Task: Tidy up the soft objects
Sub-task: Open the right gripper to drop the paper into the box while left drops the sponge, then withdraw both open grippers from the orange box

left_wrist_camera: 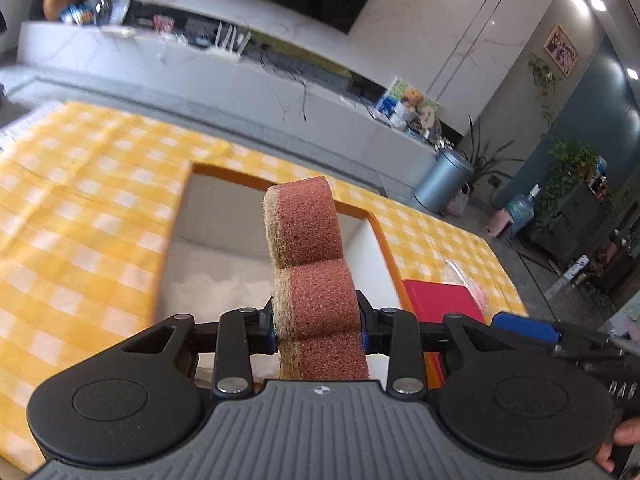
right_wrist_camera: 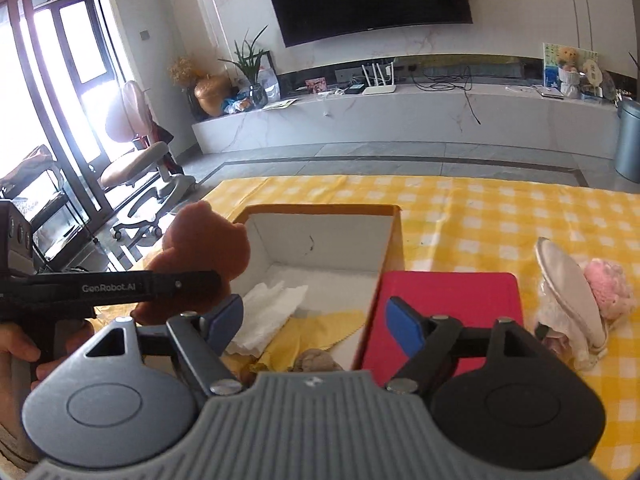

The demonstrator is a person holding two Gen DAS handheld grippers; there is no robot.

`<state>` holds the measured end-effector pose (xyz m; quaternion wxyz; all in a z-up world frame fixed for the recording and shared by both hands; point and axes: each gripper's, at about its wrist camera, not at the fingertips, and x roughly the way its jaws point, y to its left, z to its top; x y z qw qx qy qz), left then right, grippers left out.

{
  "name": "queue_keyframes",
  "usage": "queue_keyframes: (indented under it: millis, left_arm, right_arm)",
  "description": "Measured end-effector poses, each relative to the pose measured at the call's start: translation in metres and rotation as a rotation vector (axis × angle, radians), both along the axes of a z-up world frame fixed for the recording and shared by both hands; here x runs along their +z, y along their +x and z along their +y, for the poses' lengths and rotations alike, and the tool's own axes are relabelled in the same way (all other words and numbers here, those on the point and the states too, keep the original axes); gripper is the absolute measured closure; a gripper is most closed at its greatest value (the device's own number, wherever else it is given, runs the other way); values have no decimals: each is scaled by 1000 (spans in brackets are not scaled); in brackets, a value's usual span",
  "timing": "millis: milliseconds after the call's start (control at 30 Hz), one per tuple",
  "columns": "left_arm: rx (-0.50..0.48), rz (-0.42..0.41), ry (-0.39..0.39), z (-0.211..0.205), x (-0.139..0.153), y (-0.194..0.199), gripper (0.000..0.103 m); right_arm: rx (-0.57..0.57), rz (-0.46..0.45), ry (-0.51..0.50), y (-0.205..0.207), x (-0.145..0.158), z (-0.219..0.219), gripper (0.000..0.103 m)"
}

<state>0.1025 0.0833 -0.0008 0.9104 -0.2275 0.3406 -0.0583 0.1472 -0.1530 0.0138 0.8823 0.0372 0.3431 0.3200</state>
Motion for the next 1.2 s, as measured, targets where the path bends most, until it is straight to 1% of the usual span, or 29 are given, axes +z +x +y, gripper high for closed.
queue_keyframes:
  millis: [33,100,200,333,467,533,633,733,800,833,867,900,933,967,1033,1133,1200]
  left_arm:
    - [-18,26,-24,-4,-3,10,65]
    - [-40,60,-44,-14,-6,26,65]
    - [-67,80,-53,-24,-15,49,65]
    - [-94,152,-48,-34,-38,73,66]
    - [-83,192,-19,-36,-53,80,66]
    - [-88,194,-18,-36,-56,81,66]
    - [-120,195,-16,-40,-56,80,65]
    - [-125,189,-20,-43,-56,83,65]
    - [-97,247,-32,-43,-61,85,64]
    - [-82,278,-22,-44,-64,86,60]
    - [-71,288,4,-45,-64,86,47]
    - [-62,288,40,-46,-63,84,40]
    - [-50,285,99,-49,-60,81,27]
    - [-41,282,162,-53,-56,77,23]
    - [-6,287,298,-61,-46,67,22]
    - [70,264,426,-66,-28,52,22]
    - [88,244,499,-70,-19,42,22]
  right_arm:
    - [-9,8,2,1,-3,-5,26]
    - [-20,22,-1,1,-10,-14,26]
    - [-17,29,-2,4,-22,-18,26]
    - [-15,19,3,10,-30,-26,26]
    - [-16,-14,19,15,-33,-33,27]
    - [-11,-15,26,17,-36,-33,27]
    - [-9,-6,29,17,-40,-33,27]
    - [-2,3,22,16,-43,-32,27]
    - [-5,5,12,14,-43,-30,27]
    - [-2,8,4,13,-43,-28,27]
    - [1,6,-9,11,-44,-27,28]
    - [3,-3,-23,8,-43,-26,28]
    - [5,-6,-35,5,-43,-25,28]
    - [7,-8,-41,3,-42,-25,28]
    - [5,-15,-42,0,-39,-28,28]
    - [2,-32,-45,-4,-36,-30,28]
    - [-4,-48,-52,-8,-32,-31,27]
